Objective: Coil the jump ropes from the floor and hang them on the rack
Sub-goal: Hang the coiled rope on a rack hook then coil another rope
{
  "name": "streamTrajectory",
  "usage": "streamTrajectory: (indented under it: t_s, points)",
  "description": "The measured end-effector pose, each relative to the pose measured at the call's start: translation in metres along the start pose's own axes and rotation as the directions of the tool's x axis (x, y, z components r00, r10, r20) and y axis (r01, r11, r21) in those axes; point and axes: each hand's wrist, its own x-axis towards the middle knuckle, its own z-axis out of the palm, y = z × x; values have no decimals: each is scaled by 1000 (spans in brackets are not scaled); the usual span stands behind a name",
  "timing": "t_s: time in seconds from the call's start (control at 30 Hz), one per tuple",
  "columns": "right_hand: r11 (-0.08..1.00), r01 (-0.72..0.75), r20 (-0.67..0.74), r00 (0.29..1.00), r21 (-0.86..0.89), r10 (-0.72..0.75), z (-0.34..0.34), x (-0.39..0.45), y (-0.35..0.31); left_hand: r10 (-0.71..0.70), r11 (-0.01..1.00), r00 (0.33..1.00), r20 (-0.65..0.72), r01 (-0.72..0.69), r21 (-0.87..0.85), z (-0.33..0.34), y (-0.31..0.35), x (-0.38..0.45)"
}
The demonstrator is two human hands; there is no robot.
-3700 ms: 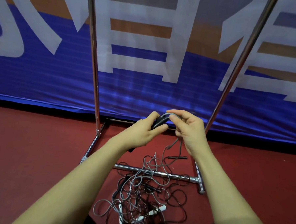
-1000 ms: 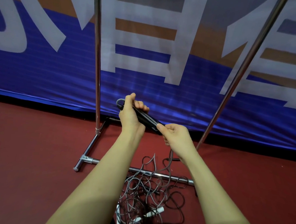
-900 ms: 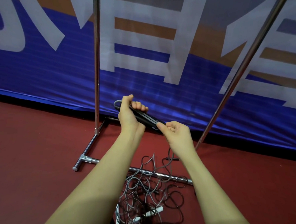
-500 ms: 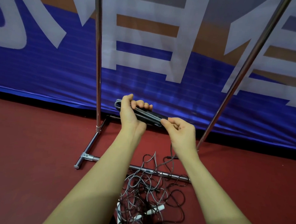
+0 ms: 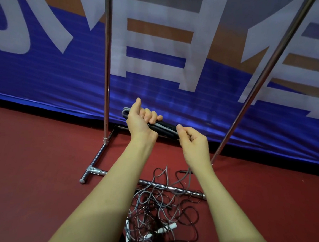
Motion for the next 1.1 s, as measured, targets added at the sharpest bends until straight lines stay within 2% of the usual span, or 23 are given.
streamTrajectory:
  t_s: [0.17,0.33,0.4,0.5,0.57,0.67,0.77,0.87,0.97,1.1]
  points:
    - [976,-200,44,978,-89,205,1,7,-9,-27,997,995,94,20,73,4,-9,-7]
    - [945,-150,75,981,-290,179,0,3,-20,-30,992,992,120,15,127,5,-16,-12]
    - [954,-188,101,971,-234,217,3,3,-19,-37,995,993,115,26,97,4,-14,-10]
    - [952,-300,127,948,56,291,2,5,-21,-70,997,991,116,68,18,3,-11,-8]
    - [937,-315,154,944,154,292,0,5,-23,-80,997,989,123,81,-2,1,-9,-6]
    - [968,-243,163,959,58,231,4,4,-20,-106,994,982,156,106,5,0,-8,-4]
    - [985,-150,76,985,-85,157,7,6,-17,-145,989,974,176,146,7,-3,-8,-4]
    - [968,-247,40,968,-47,249,5,9,-19,-173,985,962,213,170,36,-5,-8,-4]
    - [939,-343,71,938,35,340,3,11,-21,-200,979,949,244,187,76,-5,-7,-6]
    - [953,-303,52,952,-4,303,3,11,-20,-188,982,954,233,174,77,-5,-7,-8]
